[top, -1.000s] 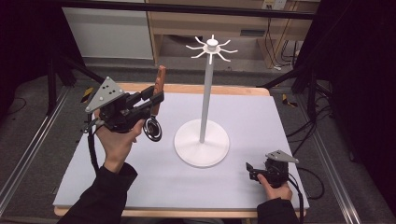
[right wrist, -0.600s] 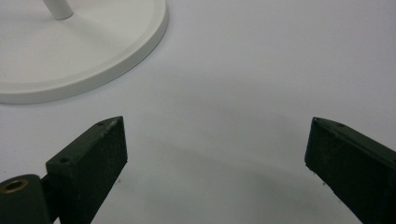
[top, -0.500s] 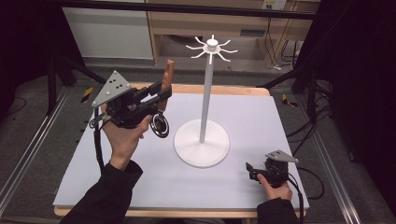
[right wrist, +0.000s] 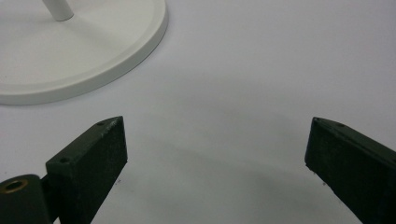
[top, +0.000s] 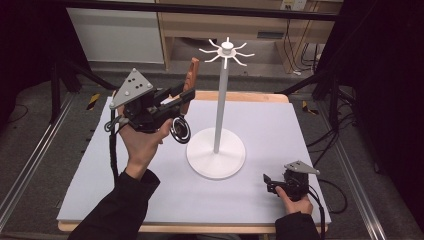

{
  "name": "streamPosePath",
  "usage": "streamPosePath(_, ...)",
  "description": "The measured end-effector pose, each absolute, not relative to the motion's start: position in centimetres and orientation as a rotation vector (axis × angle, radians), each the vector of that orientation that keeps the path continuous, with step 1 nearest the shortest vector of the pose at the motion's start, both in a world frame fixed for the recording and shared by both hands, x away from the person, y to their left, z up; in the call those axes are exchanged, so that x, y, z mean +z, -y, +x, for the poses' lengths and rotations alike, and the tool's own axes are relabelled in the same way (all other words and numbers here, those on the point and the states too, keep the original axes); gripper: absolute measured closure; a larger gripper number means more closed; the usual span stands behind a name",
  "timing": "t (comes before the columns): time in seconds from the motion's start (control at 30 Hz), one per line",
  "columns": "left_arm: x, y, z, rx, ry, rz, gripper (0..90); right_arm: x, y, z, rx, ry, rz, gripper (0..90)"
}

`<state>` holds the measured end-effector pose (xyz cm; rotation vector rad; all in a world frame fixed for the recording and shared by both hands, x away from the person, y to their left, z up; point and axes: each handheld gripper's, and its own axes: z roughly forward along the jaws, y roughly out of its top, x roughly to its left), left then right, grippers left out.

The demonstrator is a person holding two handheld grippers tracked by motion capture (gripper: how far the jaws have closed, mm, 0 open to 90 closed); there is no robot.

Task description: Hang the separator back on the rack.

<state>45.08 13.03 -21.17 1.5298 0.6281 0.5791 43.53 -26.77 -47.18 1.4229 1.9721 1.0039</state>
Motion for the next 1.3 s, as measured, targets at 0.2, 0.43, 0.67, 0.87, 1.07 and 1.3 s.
streamPosePath(0.2, -20.9, -12.7, 45.4, 0.581, -0.627, 1.529, 67.4, -47.2, 26.8, 43.6, 1.003, -1.975, 1.419, 6.2)
streamPosePath(0.43, -20.6, -12.0, 45.7, 0.584, -0.622, 1.535, 67.4, -47.2, 26.8, 43.6, 1.004, -1.972, 1.419, 6.2)
streamPosePath(0.67, -20.6, -11.6, 46.1, 0.590, -0.628, 1.546, 67.4, -47.2, 26.8, 43.5, 1.006, -1.971, 1.421, 6.2)
streamPosePath(0.87, -20.5, -11.3, 46.4, 0.596, -0.633, 1.556, 67.4, -47.2, 26.8, 43.5, 1.006, -1.970, 1.423, 6.2)
streamPosePath(1.07, -20.5, -10.9, 46.7, 0.597, -0.635, 1.560, 67.4, -47.1, 26.8, 43.5, 1.010, -1.972, 1.427, 6.2)
streamPosePath(1.3, -20.9, -10.4, 47.3, 0.588, -0.644, 1.567, 67.4, -47.1, 26.8, 43.5, 1.008, -1.971, 1.422, 6.2)
